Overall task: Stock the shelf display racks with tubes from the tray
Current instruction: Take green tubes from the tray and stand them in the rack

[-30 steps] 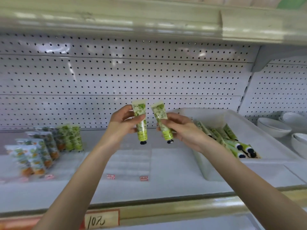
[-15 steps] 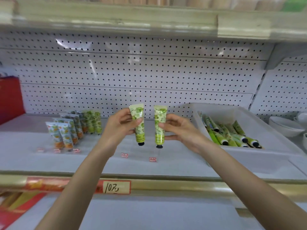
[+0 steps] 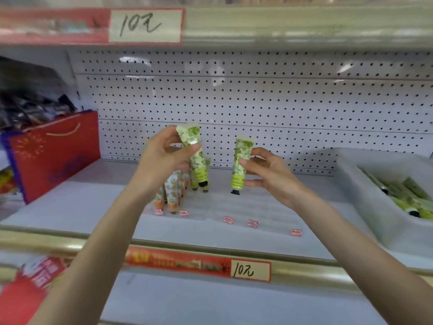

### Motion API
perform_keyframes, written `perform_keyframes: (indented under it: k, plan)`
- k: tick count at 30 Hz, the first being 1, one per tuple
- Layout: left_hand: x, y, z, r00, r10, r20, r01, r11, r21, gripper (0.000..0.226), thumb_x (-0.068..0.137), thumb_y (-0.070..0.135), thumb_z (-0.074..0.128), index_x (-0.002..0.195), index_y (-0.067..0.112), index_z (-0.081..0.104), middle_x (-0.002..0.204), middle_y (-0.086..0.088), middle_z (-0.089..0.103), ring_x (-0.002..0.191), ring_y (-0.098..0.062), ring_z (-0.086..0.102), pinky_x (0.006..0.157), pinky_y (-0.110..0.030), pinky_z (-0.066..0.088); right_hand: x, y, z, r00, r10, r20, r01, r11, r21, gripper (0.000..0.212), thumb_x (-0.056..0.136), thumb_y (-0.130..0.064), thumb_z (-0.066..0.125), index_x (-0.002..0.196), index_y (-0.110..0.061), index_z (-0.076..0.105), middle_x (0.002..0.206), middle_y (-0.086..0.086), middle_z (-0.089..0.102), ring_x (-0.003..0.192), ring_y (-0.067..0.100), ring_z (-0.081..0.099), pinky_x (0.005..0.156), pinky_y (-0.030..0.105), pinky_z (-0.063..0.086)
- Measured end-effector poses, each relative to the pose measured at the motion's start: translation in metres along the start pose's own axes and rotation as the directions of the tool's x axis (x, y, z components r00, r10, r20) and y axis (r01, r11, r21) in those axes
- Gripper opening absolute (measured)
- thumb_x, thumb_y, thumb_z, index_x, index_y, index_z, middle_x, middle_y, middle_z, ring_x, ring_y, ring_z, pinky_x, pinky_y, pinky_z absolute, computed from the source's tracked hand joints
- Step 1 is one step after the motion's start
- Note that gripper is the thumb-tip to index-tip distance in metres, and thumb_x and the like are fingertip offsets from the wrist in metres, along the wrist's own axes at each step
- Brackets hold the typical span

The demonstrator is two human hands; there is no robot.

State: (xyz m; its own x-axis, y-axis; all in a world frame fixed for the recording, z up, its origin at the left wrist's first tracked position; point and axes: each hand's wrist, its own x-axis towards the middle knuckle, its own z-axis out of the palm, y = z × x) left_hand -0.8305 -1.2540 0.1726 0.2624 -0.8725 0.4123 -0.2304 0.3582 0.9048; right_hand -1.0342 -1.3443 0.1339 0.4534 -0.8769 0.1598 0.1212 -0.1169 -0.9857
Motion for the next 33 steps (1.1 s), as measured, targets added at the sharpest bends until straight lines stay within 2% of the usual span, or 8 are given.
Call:
perform_keyframes:
  k: [3, 9, 11, 14, 20, 24, 27, 33]
  plan:
    - [0.018, -0.004, -0.031, 0.999, 0.005, 0.037, -0.006, 1.000, 0.025, 0.018, 0.083, 0.011, 0.067, 0.096, 0.020, 0.062, 0.095, 0.002, 0.064, 0.078, -0.004, 0.066, 0.068, -0.023, 0.058, 0.014, 0.005, 0.030, 0.998, -0.032, -0.046, 0.032, 0.999, 0.004, 0.017, 0.086, -0.014, 0.064, 0.100, -0.018, 0.055, 0.083, 0.001, 0.053, 0.070, 0.004, 0.063, 0.074, 0.032, 0.059]
    - [0.046, -0.017, -0.055, 0.982, 0.042, 0.186, -0.065, 0.990, 0.122, 0.017, 0.078, 0.010, 0.072, 0.090, 0.019, 0.065, 0.085, 0.008, 0.070, 0.077, 0.002, 0.066, 0.070, -0.010, 0.050, 0.034, 0.020, 0.063, 0.989, -0.043, -0.144, 0.041, 0.999, -0.022, 0.017, 0.085, -0.012, 0.066, 0.097, -0.016, 0.055, 0.078, 0.000, 0.049, 0.076, 0.011, 0.059, 0.081, 0.038, 0.057]
    - [0.057, -0.023, -0.058, 0.972, 0.044, 0.231, -0.079, 0.986, 0.144, 0.019, 0.075, 0.007, 0.074, 0.090, 0.014, 0.065, 0.088, 0.003, 0.071, 0.078, -0.003, 0.068, 0.072, -0.014, 0.051, 0.040, 0.025, 0.068, 0.986, -0.050, -0.158, 0.041, 0.997, -0.064, 0.015, 0.085, -0.011, 0.066, 0.094, -0.015, 0.055, 0.078, 0.000, 0.049, 0.078, 0.013, 0.058, 0.081, 0.037, 0.057]
    - [0.075, -0.034, -0.058, 0.967, 0.017, 0.253, -0.095, 0.949, 0.300, 0.023, 0.071, 0.017, 0.079, 0.088, 0.015, 0.064, 0.091, -0.009, 0.071, 0.086, -0.022, 0.068, 0.080, -0.032, 0.054, 0.049, 0.032, 0.075, 0.977, -0.066, -0.203, 0.039, 0.990, -0.137, 0.014, 0.086, -0.009, 0.065, 0.089, -0.013, 0.052, 0.079, 0.000, 0.049, 0.077, 0.013, 0.058, 0.079, 0.034, 0.058]
    - [0.102, -0.054, -0.052, 0.934, -0.072, 0.349, -0.130, 0.841, 0.524, 0.023, 0.073, 0.021, 0.078, 0.091, 0.019, 0.063, 0.098, 0.001, 0.064, 0.080, -0.014, 0.062, 0.066, -0.017, 0.047, 0.072, 0.051, 0.076, 0.961, -0.053, -0.271, -0.008, 0.975, -0.221, 0.014, 0.084, -0.007, 0.067, 0.083, -0.013, 0.054, 0.081, 0.001, 0.056, 0.073, 0.010, 0.061, 0.075, 0.026, 0.058]
    - [0.110, -0.069, -0.044, 0.909, -0.122, 0.398, -0.136, 0.816, 0.561, 0.025, 0.072, 0.020, 0.079, 0.093, 0.013, 0.068, 0.090, -0.003, 0.069, 0.083, -0.019, 0.065, 0.076, -0.028, 0.051, 0.084, 0.065, 0.072, 0.956, -0.025, -0.292, -0.055, 0.963, -0.262, 0.016, 0.082, -0.007, 0.069, 0.087, -0.006, 0.054, 0.084, 0.004, 0.057, 0.078, 0.017, 0.060, 0.077, 0.030, 0.057]
    - [0.116, -0.080, -0.039, 0.898, -0.132, 0.420, -0.152, 0.802, 0.578, 0.022, 0.073, 0.018, 0.078, 0.090, 0.011, 0.068, 0.083, -0.002, 0.066, 0.076, -0.018, 0.062, 0.073, -0.031, 0.051, 0.090, 0.072, 0.071, 0.962, -0.009, -0.272, -0.065, 0.964, -0.259, 0.021, 0.082, -0.007, 0.069, 0.077, -0.014, 0.050, 0.080, 0.003, 0.055, 0.077, 0.018, 0.060, 0.079, 0.030, 0.057]
    - [0.121, -0.099, -0.030, 0.883, -0.161, 0.441, -0.171, 0.766, 0.620, 0.016, 0.073, 0.015, 0.078, 0.084, 0.012, 0.068, 0.081, 0.001, 0.065, 0.072, -0.016, 0.059, 0.065, -0.025, 0.047, 0.096, 0.084, 0.064, 0.974, 0.011, -0.226, -0.084, 0.945, -0.317, 0.019, 0.080, -0.008, 0.072, 0.092, -0.005, 0.058, 0.089, 0.008, 0.062, 0.084, 0.024, 0.065, 0.083, 0.035, 0.056]
